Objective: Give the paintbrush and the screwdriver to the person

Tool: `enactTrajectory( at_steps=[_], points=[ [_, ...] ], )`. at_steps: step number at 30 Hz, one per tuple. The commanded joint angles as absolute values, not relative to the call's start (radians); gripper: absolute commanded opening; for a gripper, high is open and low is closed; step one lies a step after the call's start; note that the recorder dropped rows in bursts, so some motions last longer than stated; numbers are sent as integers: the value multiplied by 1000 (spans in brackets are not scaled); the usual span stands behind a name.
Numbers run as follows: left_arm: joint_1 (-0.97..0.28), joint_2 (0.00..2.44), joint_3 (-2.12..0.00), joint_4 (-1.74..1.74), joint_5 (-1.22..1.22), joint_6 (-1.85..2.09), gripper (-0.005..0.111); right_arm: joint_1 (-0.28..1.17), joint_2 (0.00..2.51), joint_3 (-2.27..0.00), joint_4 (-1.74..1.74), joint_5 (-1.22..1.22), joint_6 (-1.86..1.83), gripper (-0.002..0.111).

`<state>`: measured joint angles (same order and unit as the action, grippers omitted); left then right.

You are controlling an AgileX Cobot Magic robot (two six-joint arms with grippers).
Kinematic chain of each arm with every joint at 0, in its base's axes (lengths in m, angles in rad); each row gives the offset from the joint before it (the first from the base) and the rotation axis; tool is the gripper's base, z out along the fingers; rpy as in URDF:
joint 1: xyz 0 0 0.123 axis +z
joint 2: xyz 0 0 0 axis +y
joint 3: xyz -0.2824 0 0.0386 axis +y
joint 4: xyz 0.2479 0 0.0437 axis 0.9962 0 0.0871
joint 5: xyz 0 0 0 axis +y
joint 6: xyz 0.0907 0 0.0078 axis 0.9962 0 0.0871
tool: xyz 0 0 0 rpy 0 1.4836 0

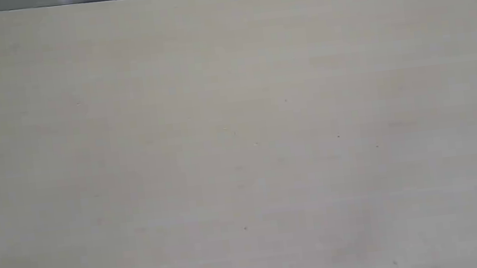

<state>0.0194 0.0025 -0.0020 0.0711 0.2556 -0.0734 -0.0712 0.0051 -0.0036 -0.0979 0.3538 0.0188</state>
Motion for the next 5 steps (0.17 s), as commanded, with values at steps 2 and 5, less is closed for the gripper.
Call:
enactTrajectory(
  at_steps=[2,5],
  points=[
    [11,0,0,69,248,-75,0,-70,0,0,-90,352,24,4],
    [11,0,0,69,248,-75,0,-70,0,0,-90,352,24,4]
  ],
)
